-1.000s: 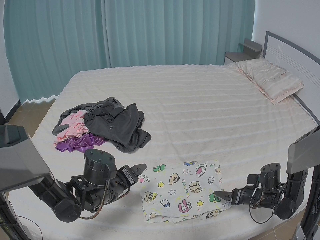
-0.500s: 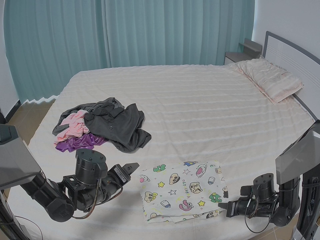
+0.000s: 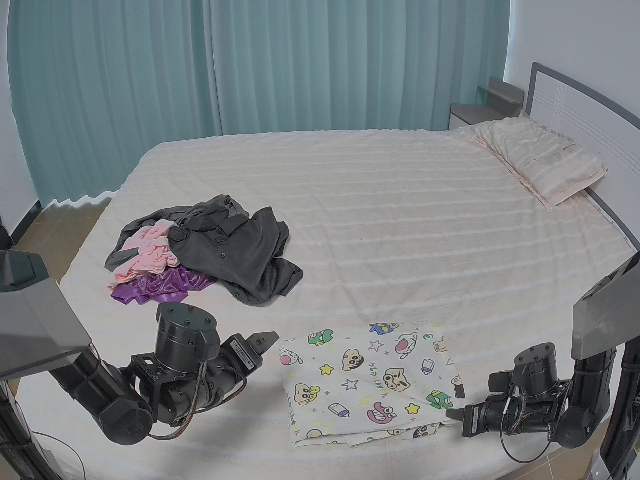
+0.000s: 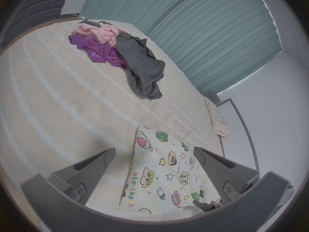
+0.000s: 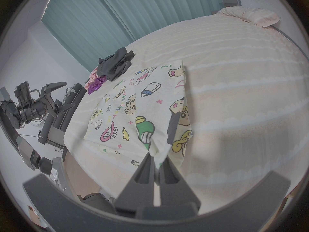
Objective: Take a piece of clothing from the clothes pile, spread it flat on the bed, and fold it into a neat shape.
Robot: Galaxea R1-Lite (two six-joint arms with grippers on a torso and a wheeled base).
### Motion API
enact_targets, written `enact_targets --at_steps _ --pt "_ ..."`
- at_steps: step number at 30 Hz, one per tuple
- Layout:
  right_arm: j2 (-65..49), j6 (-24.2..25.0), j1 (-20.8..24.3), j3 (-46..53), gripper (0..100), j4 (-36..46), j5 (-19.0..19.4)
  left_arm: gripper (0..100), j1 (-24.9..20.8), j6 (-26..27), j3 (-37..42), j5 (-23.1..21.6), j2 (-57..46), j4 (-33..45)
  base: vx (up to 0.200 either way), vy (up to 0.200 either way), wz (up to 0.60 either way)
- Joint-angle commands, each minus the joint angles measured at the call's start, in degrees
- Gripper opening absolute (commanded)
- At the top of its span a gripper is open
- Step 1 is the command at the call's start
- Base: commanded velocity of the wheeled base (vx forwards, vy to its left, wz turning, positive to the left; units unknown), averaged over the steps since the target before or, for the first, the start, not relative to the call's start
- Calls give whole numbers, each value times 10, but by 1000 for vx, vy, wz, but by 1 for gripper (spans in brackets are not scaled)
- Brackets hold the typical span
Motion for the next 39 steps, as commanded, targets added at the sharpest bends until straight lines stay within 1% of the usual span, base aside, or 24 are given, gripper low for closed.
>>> enact_targets --at_steps 1,5,6,7,8,10,13,14,15,17,18,22,23,24,25,26,27,31,35,39 --pt "-3 -1 1 10 100 0 0 100 0 0 0 0 8 0 0 0 0" --pt "-16 -7 -6 10 100 1 -2 100 0 0 0 0 8 0 0 0 0" --pt "-32 -27 -24 10 100 1 -4 100 0 0 0 -1 8 0 0 0 0" --pt "-32 -27 -24 10 100 1 -4 100 0 0 0 -1 8 0 0 0 0" --pt "-54 -48 -51 10 100 1 -4 100 0 0 0 -1 7 0 0 0 0" --pt "-66 -51 -64 6 100 0 -2 100 1 0 0 -1 6 -1 0 0 0" --pt "-63 -50 -65 1 100 -8 -1 100 1 0 -1 0 6 -1 0 0 0" --pt "-47 -45 -71 -49 100 -9 -2 100 1 0 -1 -1 5 -1 0 0 0" --pt "-29 -41 -73 -78 100 -5 -3 100 0 0 0 0 4 -1 0 0 0" --pt "-4 -36 -72 -107 100 -4 -4 100 1 0 0 -1 4 -1 0 0 0" --pt "35 -29 -72 -147 100 -5 -7 100 1 0 0 0 4 -1 0 0 0" --pt "107 -26 -74 -242 100 -2 -20 100 1 0 0 0 4 -1 0 0 0" --pt "107 -26 -74 -242 100 -2 -20 100 1 0 0 0 4 -1 0 0 0" --pt "114 -24 -76 -270 100 12 -19 100 1 0 0 0 5 -1 0 0 0" --pt "114 -23 -76 -271 100 14 -19 100 1 0 0 0 5 -1 0 0 0" --pt "114 -18 -76 -288 100 37 -18 100 1 0 0 0 5 -1 0 0 0" --pt "108 -8 -76 -314 100 80 -15 100 2 0 0 -1 6 -1 0 0 0" --pt "103 14 -73 -361 100 146 -12 100 3 0 0 0 6 -1 0 0 0" --pt "104 14 -71 -378 100 170 1 100 3 0 0 0 6 -1 0 0 0" --pt "104 16 -70 -390 100 176 3 100 3 0 0 0 6 -1 0 0 0"
